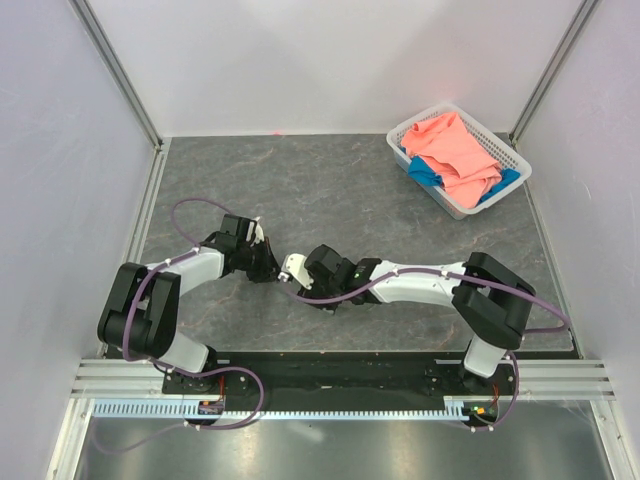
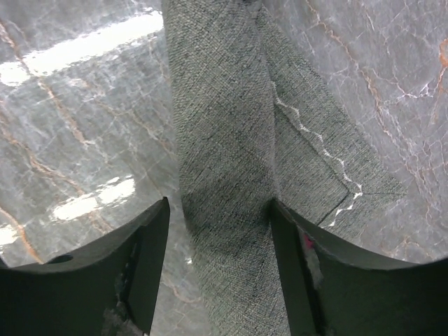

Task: Fold the napkin, place the utensils inside, and roll it up
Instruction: Roll the napkin with the utensil

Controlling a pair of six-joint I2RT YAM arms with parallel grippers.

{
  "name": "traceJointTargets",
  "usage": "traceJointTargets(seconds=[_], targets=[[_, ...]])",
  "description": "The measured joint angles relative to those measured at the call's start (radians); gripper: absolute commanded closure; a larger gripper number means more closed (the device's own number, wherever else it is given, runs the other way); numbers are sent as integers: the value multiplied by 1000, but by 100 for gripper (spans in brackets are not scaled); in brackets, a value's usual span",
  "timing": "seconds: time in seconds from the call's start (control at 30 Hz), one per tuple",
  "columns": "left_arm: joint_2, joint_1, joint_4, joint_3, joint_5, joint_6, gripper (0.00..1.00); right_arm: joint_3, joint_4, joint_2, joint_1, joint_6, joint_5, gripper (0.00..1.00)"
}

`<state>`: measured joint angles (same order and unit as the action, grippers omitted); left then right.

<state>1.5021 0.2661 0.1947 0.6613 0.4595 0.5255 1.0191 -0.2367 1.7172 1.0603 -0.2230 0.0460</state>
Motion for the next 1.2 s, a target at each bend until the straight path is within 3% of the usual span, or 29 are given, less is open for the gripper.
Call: traceJointTargets(seconds=[0.23, 0.33, 0.37, 0.47, 0.57, 0.93, 1.2], targets=[[0, 0, 0, 0, 0, 0, 95, 18, 3, 40, -51, -10, -45, 45], [0, 0, -1, 0, 3, -2, 81, 24, 4, 55, -66, -10, -70, 50], [-1, 0, -2, 0, 3, -3, 70, 26, 3, 57, -70, -10, -76, 52], [-6, 0, -2, 1, 3, -10, 50, 35, -4, 66, -84, -9, -101, 60], [-43, 0, 1, 2, -16, -11, 42, 52, -21, 73, -108, -5, -147, 64], [-282, 0, -14, -29, -154, -11, 39, 147, -98, 163, -261, 56, -504, 70], [-321, 0, -31, -113, -170, -11, 39, 213, -146, 259, -340, 134, -741, 70]])
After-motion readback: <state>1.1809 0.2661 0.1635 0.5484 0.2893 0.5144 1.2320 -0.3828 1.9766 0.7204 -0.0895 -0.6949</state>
